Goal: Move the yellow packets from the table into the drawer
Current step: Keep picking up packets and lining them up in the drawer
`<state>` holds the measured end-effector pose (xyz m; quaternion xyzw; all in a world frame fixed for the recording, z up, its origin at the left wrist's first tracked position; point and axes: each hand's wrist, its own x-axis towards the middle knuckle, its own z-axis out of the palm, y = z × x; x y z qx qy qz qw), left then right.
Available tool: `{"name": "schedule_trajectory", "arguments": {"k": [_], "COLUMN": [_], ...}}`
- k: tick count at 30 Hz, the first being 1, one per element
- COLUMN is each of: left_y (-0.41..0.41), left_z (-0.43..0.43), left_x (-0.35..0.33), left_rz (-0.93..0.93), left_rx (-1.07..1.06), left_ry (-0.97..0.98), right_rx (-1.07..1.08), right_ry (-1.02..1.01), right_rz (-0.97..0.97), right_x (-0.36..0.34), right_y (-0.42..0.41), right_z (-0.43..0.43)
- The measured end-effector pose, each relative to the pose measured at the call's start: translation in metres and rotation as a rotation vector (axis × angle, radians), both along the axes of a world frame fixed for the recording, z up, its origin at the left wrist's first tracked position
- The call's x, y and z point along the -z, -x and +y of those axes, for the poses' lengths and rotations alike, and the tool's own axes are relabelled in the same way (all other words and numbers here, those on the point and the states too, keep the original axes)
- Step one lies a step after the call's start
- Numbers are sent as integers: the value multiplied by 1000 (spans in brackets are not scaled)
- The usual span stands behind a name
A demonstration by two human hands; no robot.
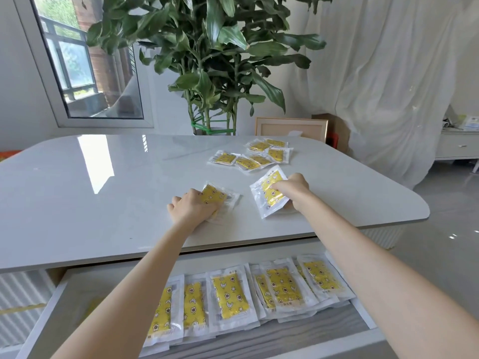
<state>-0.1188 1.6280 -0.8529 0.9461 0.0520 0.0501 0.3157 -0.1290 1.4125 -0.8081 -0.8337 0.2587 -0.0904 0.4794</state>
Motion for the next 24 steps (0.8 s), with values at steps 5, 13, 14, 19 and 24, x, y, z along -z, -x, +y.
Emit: {"name": "schedule_trajectory", "arguments": {"k": [5, 13, 14, 19, 24], "left_y": [-6, -21, -22, -24, -20], "left_z": [-8, -12, -12, -11, -9], "left_x": [5, 1, 1, 3, 3], "left_rz": [-84, -69, -71, -84, -94], "left_rx": [-1, 23, 24, 11, 23], "left_ry": [32, 130, 138, 211, 324], "right_rx": [109, 49, 38, -27, -68], "right_ry": [132, 263, 252, 204, 196], "right_rz": [45, 234, 240, 236, 234], "right_x": [13, 21, 19, 18, 12], "right_y": [-8, -19, -20, -27, -16], "right_z": [-20, -16, -15, -16, -11]}}
